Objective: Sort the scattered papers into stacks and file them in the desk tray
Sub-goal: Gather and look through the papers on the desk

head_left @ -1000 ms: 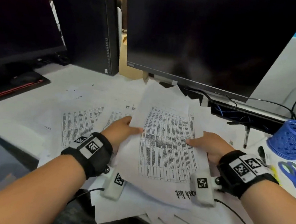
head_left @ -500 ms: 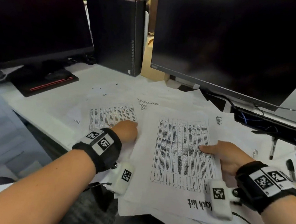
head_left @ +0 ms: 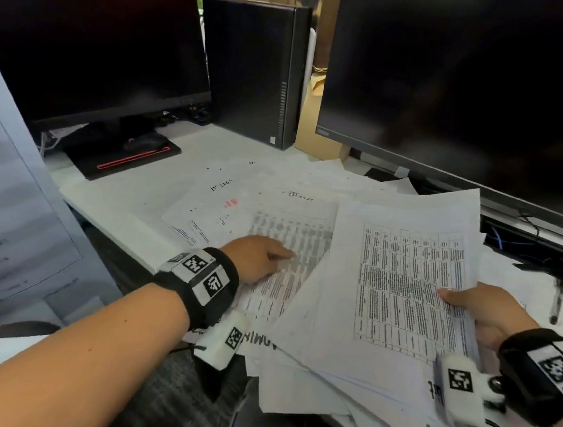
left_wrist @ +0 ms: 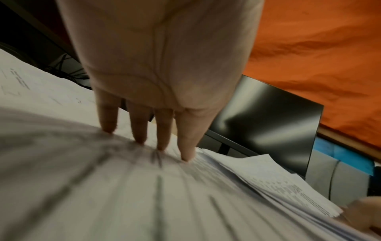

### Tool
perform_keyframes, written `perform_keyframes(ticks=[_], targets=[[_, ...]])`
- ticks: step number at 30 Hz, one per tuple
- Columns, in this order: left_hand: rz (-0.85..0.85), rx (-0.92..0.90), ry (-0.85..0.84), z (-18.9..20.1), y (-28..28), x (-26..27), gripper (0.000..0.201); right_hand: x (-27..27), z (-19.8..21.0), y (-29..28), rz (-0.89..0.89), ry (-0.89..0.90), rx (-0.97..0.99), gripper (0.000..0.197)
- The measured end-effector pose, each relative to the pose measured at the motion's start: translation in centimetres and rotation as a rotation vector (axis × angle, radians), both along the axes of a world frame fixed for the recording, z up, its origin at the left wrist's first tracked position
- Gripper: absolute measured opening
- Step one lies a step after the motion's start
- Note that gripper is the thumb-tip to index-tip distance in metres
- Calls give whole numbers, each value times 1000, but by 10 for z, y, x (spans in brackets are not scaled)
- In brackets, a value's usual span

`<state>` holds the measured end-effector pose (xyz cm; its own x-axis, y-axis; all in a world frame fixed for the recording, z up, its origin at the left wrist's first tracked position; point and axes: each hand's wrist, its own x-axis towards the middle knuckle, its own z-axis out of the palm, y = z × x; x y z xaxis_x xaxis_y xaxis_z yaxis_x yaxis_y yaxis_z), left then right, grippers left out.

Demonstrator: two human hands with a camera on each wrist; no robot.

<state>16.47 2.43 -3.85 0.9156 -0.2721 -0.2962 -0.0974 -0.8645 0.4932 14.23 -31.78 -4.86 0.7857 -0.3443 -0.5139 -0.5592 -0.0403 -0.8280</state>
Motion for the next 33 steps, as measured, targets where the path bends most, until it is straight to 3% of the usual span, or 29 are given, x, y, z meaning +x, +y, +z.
perform_keyframes(ticks=[2,3,6,7,10,13,15,18,21,26,29,33], targets=[[118,-104,-49,4,5,2,32,-2,0,0,1,31,-27,24],[219,-57,-81,6,8,5,34,-2,-1,0,4,44,-34,21],[430,374,-35,11,15,16,69,-2,1,-3,32,76,-3,18],[466,406,22,12,18,20,76,-1,1,-3,42,92,2,18],[532,152,117,13,18,28,67,1,2,-5,59,128,9,23],[586,-14,96,10,6,25,61,1,0,-6,73,148,4,32],[649,-64,-1,8,-8,20,76,1,1,-7,87,147,-2,31],[703,-352,-116,7,-26,10,108,-1,3,-6,87,135,21,27],[654,-543,-263,3,-37,-3,115,-2,1,-6,81,132,37,29],[686,-695,-241,-3,-39,-15,112,-5,3,-5,88,118,46,20],[786,-776,-353,-5,-31,-16,101,-7,4,-4,96,114,61,17],[767,-638,-401,-4,-22,-14,80,-5,2,-4,79,114,55,16]])
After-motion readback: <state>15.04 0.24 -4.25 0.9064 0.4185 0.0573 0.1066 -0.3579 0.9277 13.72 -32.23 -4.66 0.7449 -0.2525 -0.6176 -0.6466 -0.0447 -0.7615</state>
